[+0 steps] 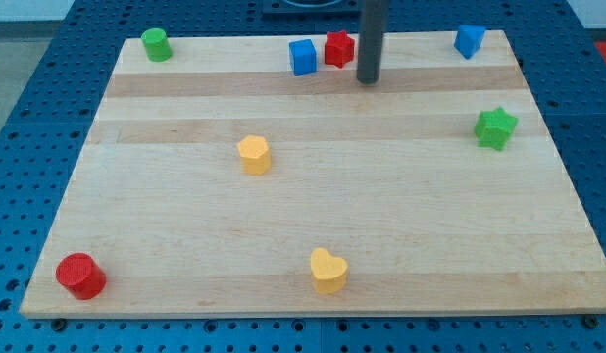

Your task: Move your arm right to the blue triangle

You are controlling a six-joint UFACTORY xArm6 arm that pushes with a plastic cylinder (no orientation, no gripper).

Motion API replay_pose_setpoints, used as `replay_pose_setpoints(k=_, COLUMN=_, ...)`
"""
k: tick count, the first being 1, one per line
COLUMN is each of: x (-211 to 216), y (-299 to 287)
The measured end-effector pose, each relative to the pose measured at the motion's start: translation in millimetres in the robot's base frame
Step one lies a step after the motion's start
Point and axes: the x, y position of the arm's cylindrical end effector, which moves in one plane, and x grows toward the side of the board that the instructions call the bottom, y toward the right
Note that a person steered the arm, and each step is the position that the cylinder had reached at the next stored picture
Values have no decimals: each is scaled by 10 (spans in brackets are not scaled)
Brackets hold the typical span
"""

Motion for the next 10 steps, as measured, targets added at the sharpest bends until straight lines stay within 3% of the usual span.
replay_pose_setpoints(k=3, x=15, y=1397)
replay_pose_setpoints(k=5, x=-259, y=1942)
replay_pose_setpoints(k=8, x=-805, y=2064)
replay_pose_setpoints(k=10, x=-830, y=1926)
